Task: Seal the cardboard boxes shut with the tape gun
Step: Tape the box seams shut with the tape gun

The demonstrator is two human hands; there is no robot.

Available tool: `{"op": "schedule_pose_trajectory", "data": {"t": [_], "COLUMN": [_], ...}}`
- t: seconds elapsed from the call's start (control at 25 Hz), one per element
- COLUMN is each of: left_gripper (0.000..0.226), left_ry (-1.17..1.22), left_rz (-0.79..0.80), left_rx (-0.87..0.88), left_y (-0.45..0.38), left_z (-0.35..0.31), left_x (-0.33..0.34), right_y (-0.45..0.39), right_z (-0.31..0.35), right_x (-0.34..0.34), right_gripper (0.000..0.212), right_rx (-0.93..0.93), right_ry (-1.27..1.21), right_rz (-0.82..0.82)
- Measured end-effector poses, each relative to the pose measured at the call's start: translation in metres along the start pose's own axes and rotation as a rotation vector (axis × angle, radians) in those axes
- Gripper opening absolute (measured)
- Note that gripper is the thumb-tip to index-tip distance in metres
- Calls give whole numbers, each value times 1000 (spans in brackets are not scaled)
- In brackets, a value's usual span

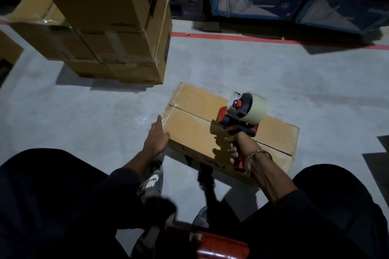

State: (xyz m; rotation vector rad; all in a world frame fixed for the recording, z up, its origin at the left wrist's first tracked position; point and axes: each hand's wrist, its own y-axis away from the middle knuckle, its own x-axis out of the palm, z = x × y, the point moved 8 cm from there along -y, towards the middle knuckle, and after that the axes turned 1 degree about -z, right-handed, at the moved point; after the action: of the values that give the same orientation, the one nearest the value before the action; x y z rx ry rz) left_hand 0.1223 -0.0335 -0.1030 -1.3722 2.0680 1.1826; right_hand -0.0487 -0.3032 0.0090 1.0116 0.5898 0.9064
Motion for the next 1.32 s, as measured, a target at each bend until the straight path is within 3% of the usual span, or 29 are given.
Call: {"op": "schedule_pose_trajectory", "data": {"t": [0.08, 0.2, 0.44, 0.56, 0.64, 0.72, 0.84, 0.92, 1.0, 1.08, 1.12, 1.2, 1.32], "left_gripper": [67, 63, 49, 46, 58, 57, 53, 56, 65, 77, 83, 83, 40], "left_ry": [190, 269, 301, 276, 183, 38, -32, 152, 515, 722, 733, 765, 760], "left_rz": [-18, -59, -216, -196, -215, -225, -374, -221, 276, 674, 754, 767, 648], "left_rx": [-163, -238, -56, 29, 75, -3, -58, -196, -511, -670, -665, -638, -544], "left_y": [-8, -25, -65, -90, -104, -105, -82, -75, -45, 1, 16, 31, 25], "left_z": [3, 0, -10, -22, -27, -35, -77, -100, -112, -129, -134, -145, -165], "left_x": [-3, 2, -17, -42, -56, -58, -71, -74, -55, -48, -50, -59, -69], "right_y": [3, 2, -7, -13, -14, -12, -6, -1, 7, 16, 21, 30, 41], "right_z": [6, 25, 48, 47, 47, 50, 60, 70, 75, 80, 82, 86, 87], "right_x": [18, 37, 50, 49, 51, 57, 66, 66, 68, 70, 69, 68, 67], "right_gripper": [35, 40, 42, 40, 41, 42, 41, 42, 43, 42, 43, 44, 43], "right_rx": [28, -4, -8, 10, 31, 54, 31, 10, 0, -27, -40, -79, -106], "right_ry": [63, 111, 244, 282, 276, 253, 219, 231, 216, 206, 211, 226, 205], "right_rz": [92, 135, 183, 206, 251, 289, 324, 332, 369, 407, 421, 452, 488]}}
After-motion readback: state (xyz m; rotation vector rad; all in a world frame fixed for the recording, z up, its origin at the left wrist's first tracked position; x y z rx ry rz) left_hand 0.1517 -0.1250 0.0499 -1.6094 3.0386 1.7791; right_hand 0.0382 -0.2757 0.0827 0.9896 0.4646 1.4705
